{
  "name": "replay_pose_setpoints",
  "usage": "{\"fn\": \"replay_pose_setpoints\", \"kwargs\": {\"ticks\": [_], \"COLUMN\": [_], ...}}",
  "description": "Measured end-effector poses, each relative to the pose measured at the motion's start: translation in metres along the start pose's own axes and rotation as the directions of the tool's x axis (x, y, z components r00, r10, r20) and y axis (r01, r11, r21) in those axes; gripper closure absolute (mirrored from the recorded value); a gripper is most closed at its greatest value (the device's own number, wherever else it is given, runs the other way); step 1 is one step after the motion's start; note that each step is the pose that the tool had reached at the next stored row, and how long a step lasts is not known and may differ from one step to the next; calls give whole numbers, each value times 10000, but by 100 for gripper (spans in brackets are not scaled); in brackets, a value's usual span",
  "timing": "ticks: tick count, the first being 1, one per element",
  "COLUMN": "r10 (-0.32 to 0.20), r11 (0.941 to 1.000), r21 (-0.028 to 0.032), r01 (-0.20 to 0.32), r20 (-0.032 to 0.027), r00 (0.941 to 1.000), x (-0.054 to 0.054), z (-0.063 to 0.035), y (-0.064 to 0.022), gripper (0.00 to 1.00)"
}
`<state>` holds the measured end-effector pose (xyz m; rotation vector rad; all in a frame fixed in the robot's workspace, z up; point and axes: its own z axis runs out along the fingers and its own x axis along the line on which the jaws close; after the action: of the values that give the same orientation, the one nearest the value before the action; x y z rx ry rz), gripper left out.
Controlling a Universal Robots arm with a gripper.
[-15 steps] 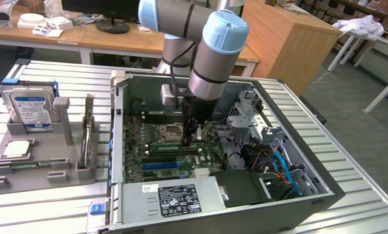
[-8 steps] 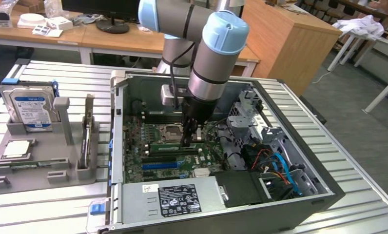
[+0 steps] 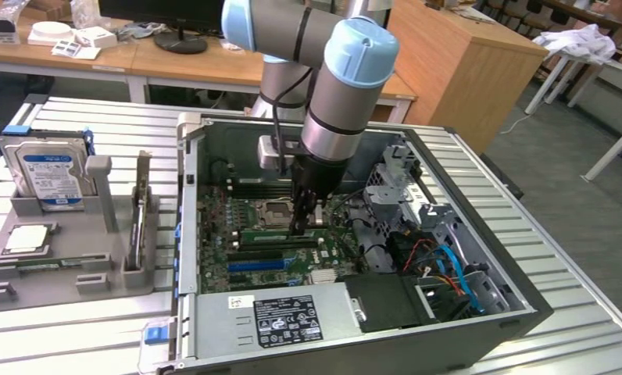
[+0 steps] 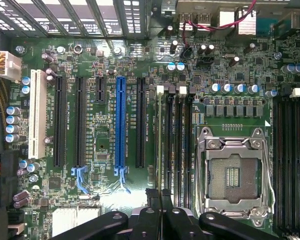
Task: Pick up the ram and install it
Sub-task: 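Insert the ram into the slot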
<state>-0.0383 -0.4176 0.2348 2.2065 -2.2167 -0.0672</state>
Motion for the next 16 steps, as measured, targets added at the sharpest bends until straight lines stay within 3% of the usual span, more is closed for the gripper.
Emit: {"fn": "replay_pose_setpoints", "kwargs": {"ticks": [16], "r10": [0], "r11": [10000], "r21": [0], "r01": [0], "r20": [-1], "r00": [10000], "x": [-9], "z": [15], "y": [-1], "gripper": [88]}}
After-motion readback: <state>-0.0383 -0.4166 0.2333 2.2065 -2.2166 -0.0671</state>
